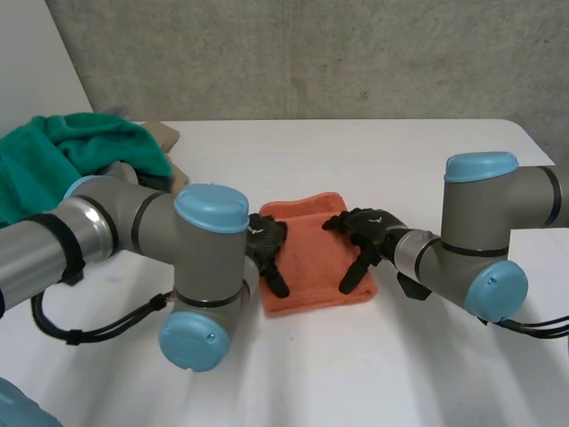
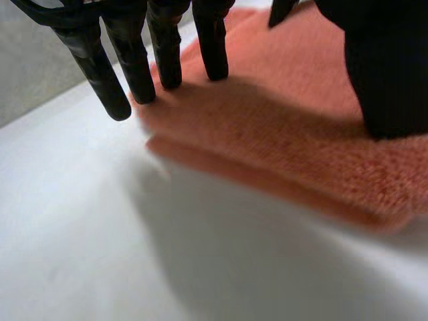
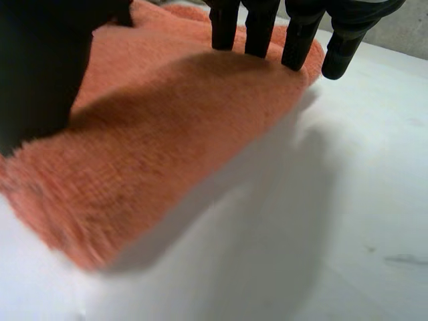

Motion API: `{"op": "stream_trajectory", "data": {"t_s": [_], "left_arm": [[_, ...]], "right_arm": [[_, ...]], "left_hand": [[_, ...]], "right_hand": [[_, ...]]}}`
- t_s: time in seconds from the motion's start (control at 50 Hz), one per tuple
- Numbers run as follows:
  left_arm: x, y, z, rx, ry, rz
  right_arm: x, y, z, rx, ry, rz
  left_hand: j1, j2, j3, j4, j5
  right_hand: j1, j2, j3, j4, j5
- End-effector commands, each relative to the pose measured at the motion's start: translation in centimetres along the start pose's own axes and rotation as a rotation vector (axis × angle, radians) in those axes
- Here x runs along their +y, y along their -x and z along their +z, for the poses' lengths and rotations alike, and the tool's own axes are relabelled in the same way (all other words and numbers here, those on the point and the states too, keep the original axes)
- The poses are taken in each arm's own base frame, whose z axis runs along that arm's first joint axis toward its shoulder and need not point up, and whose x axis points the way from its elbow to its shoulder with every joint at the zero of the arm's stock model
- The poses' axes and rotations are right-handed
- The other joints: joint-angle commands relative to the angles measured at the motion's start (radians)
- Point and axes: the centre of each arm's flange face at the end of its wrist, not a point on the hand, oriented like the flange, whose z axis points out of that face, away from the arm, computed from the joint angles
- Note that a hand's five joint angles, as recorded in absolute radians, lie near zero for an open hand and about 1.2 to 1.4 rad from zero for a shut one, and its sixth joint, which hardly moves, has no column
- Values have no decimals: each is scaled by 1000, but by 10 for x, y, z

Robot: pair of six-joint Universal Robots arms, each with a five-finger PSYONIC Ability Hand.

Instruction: Fold the laundry.

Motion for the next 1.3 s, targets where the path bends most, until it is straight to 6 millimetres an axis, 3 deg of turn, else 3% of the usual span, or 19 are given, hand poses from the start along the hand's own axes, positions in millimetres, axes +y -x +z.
{"op": "stream_trajectory", "data": {"t_s": [0.02, 0.06, 0.16, 0.24, 0.34, 0.46, 0.54, 0.74, 1.04, 1.14, 1.22, 1.3], "left_arm": [[1, 0, -8, -2, 9, 114], [-15, -1, -17, 0, -43, 119], [-59, 8, -35, 7, -188, 89], [-89, 9, -49, 100, -322, 83], [-109, 11, -67, 259, -410, 96], [-109, 0, -84, 538, -424, 66], [-108, 1, -86, 599, -401, 18], [-103, 2, -87, 599, -385, 8], [-101, 3, -86, 597, -379, 5], [-101, 3, -86, 598, -381, 7], [-101, 3, -86, 598, -381, 7], [-102, 3, -87, 596, -383, 7]], "right_arm": [[-16, -6, -11, 93, -22, -122], [-30, -7, -24, 114, -63, -130], [-43, -14, -53, 207, -140, -48], [-27, -25, -62, 268, -131, 61], [2, -29, -66, 273, -51, 159], [25, -17, -61, 176, -21, 255], [34, -11, -50, 108, -27, 332], [42, -12, -28, 76, -54, 390], [36, 10, -8, 46, -81, 348], [36, 12, -4, 51, -83, 343], [30, 9, -1, 62, -104, 338], [16, 5, 2, 73, -149, 321]], "left_hand": [[-31, -17, -24, -15, 2], [-77, -64, -71, -61, -45], [-122, -108, -115, -106, -89], [-124, -111, -118, -109, -92], [-119, -105, -112, -103, -87], [-107, -93, -100, -91, -75], [-98, -85, -92, -82, -66], [-92, -79, -86, -76, -60], [-78, -64, -71, -62, -45], [-75, -61, -68, -59, -43], [-75, -61, -68, -59, -43], [-75, -61, -68, -59, -43]], "right_hand": [[-11, 9, 9, 9, 7], [-5, 15, 15, 15, 13], [-5, 15, 15, 15, 13], [-14, 6, 6, 6, 5], [-17, 3, 3, 3, 2], [-17, 3, 3, 3, 2], [-11, 9, 9, 9, 7], [15, 36, 36, 36, 34], [144, 164, 165, 165, 163], [452, 472, 473, 473, 471], [1155, 1175, 1175, 1175, 1173], [1156, 1177, 1177, 1177, 1175]]}}
